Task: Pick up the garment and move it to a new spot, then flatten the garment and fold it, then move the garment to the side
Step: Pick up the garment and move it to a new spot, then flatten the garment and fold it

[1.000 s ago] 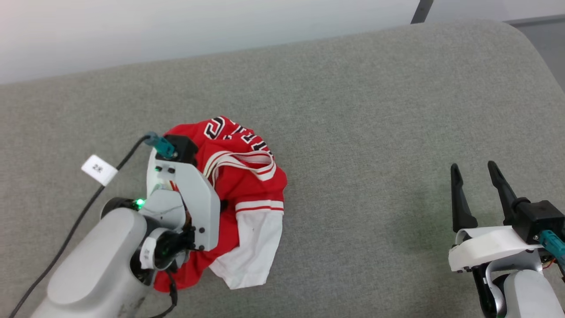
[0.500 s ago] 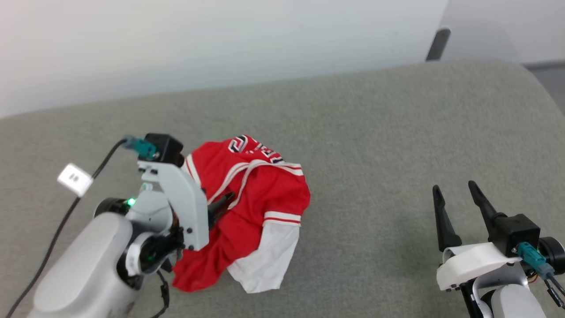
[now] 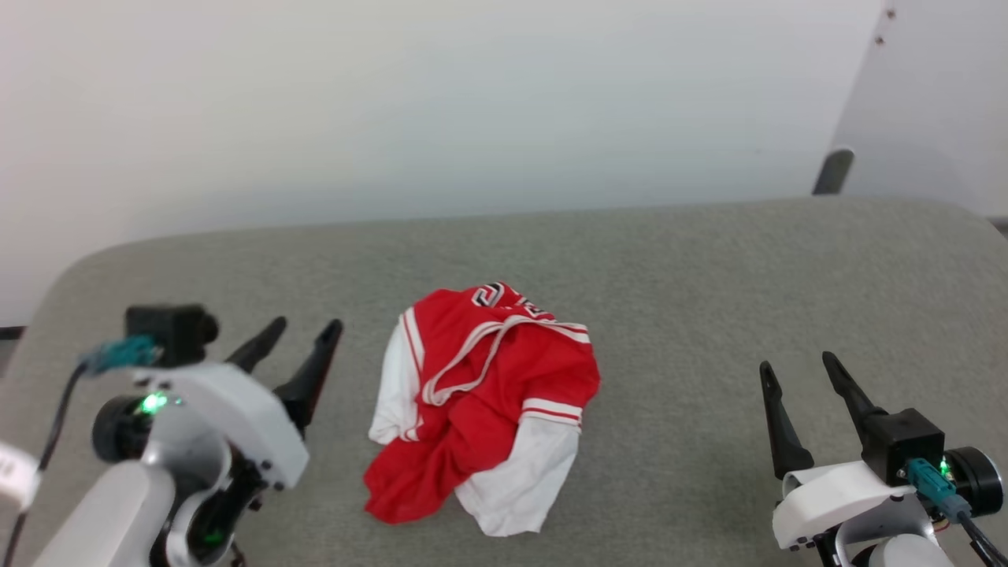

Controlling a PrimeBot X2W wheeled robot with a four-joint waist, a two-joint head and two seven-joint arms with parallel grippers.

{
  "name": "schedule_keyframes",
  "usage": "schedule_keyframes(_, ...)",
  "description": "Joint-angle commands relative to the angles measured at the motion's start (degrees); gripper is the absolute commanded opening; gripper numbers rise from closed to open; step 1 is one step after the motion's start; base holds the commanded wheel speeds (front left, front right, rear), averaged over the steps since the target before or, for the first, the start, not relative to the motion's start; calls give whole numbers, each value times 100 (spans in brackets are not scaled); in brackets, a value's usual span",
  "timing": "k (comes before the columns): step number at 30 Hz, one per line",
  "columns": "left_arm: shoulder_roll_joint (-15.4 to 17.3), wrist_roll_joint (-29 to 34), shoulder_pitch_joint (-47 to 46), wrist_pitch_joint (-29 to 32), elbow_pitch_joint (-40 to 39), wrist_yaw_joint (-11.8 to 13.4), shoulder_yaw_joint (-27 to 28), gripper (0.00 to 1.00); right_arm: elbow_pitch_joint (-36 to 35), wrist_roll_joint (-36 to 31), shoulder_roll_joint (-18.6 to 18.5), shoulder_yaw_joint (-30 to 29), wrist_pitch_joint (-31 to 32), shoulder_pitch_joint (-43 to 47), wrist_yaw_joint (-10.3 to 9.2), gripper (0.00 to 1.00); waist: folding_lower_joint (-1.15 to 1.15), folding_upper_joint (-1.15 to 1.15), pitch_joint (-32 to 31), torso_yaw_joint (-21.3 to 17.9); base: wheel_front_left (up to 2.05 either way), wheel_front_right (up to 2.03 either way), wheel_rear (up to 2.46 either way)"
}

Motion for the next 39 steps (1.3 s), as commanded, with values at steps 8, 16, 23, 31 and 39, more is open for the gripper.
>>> schedule_keyframes(8, 197, 323, 926, -1455, -53, -136, 436, 100, -28, -42, 9, -158, -47, 271, 3, 100, 0, 0, -377, 432, 0, 0, 0)
schedule_keyframes(16, 304, 440, 1636, -2230, 33, -76, 703, 100, -85, -25, 10, -310, -6, 463, 3, 100, 0, 0, -507, 615, 0, 0, 0)
schedule_keyframes(23, 353, 501, 2203, -2695, 4, -7, 922, 100, -169, 46, 9, -369, 45, 620, 3, 100, 0, 0, -557, 696, 0, 0, 0)
schedule_keyframes(31, 362, 450, 2533, -2867, -12, -37, 1171, 100, -276, 52, 10, -421, 101, 730, 3, 100, 0, 0, -569, 788, 0, 0, 0)
schedule_keyframes(39, 337, 467, 2617, -2910, -93, -65, 1259, 100, -325, 93, 10, -388, 113, 717, 3, 100, 0, 0, -531, 860, 0, 0, 0)
